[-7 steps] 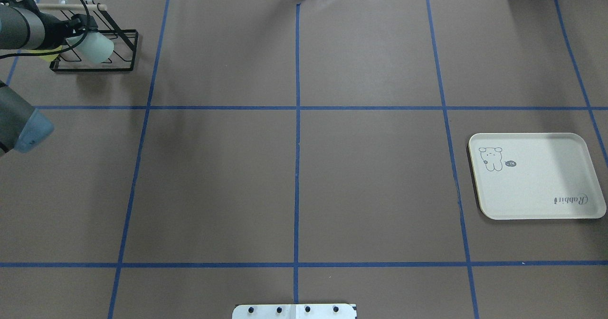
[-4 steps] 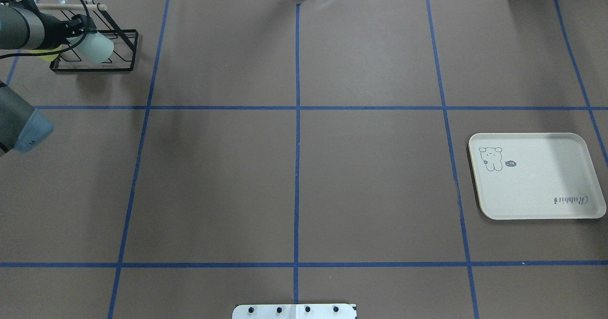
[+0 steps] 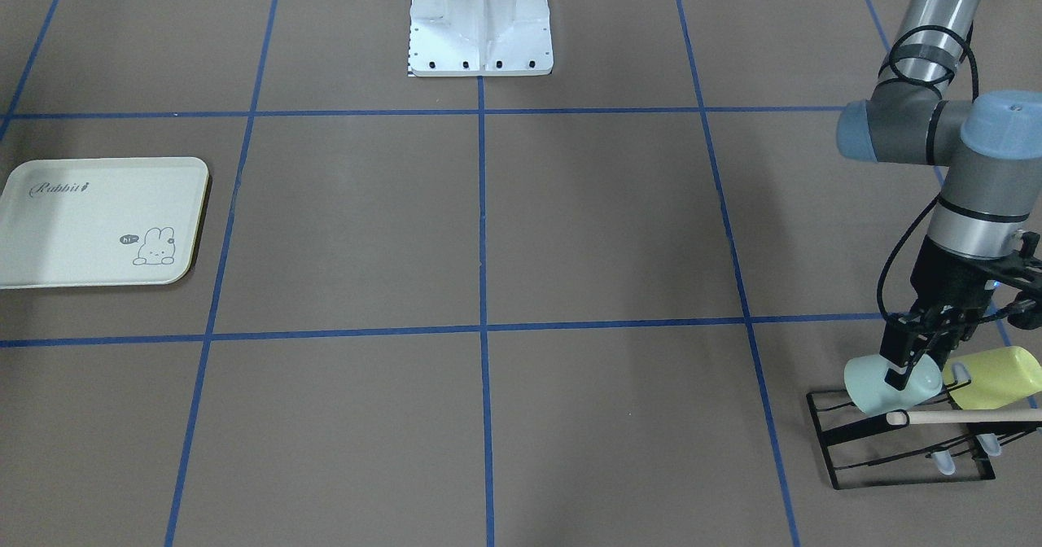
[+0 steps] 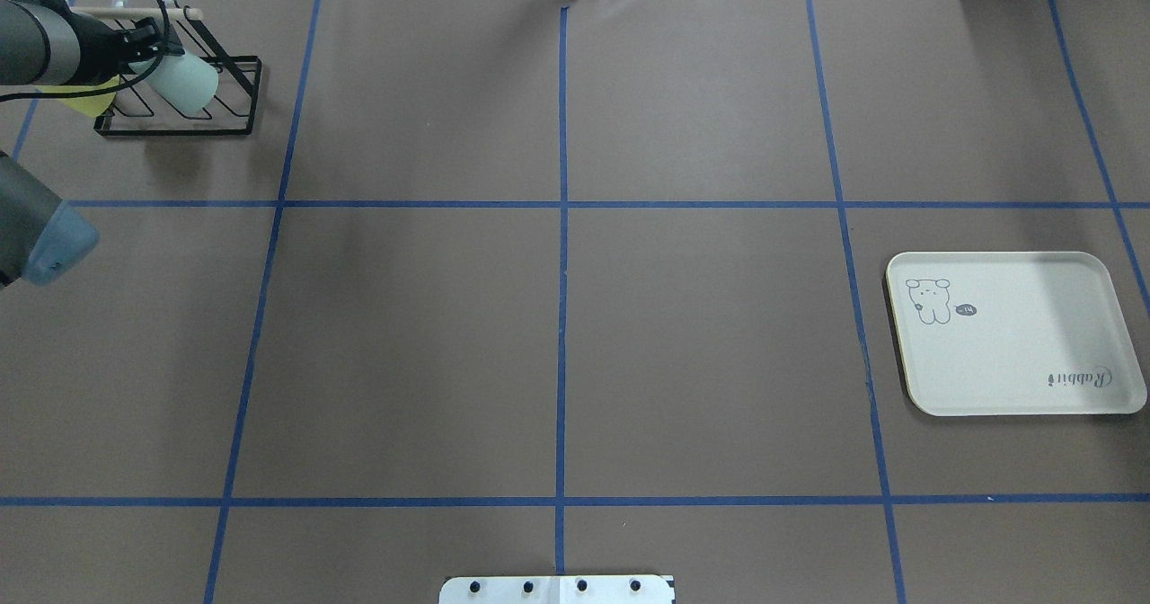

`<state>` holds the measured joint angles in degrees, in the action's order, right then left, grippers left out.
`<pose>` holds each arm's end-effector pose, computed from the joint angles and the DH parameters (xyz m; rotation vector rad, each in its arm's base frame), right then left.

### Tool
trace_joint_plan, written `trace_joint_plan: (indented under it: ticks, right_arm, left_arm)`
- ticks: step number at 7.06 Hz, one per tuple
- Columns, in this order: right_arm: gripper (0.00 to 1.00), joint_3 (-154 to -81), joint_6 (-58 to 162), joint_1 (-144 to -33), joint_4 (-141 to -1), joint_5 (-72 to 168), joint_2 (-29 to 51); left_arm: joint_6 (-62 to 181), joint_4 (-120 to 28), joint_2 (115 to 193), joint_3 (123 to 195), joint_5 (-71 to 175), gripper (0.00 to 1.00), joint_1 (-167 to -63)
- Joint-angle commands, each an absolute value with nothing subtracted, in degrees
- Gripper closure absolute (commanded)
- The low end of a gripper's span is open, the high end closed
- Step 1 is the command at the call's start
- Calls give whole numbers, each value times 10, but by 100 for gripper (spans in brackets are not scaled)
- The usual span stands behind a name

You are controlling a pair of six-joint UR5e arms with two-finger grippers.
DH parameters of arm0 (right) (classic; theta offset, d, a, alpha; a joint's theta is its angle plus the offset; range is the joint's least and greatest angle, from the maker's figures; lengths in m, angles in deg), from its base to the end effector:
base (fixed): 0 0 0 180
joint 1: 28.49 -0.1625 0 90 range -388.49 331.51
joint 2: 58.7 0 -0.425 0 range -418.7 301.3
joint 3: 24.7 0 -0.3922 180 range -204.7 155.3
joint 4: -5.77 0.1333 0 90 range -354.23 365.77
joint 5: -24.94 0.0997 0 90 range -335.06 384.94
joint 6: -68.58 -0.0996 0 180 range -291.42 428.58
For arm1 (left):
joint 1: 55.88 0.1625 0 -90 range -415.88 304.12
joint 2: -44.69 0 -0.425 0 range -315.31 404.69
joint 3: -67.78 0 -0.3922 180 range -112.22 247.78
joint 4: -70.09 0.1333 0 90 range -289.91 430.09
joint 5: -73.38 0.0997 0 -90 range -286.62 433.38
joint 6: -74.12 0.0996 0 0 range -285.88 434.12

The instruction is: Left arm grabs green cup and hands to right arm on tray

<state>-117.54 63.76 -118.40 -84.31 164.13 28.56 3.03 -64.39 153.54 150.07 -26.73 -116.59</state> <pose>0.0571 -0.5162 0.6041 0.0532 -0.8609 0.0362 0.2216 -0.6317 0.4620 0.5028 0.8609 -0.5837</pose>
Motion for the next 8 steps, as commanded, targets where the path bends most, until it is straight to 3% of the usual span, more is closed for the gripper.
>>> trace_joint_plan:
  ticks: [1, 6, 8]
  right_arm:
    - [0, -1176, 637, -1184, -843, 1642, 286]
    - [0, -1177, 637, -1184, -843, 1641, 287]
    - [0, -1196, 637, -1184, -831, 1639, 283]
  left_arm:
    - [35, -641, 1530, 1514, -273, 92, -1185]
    - [108, -464, 1505, 1681, -273, 95, -1209]
    - [99, -412, 1521, 1714, -273, 95, -1207]
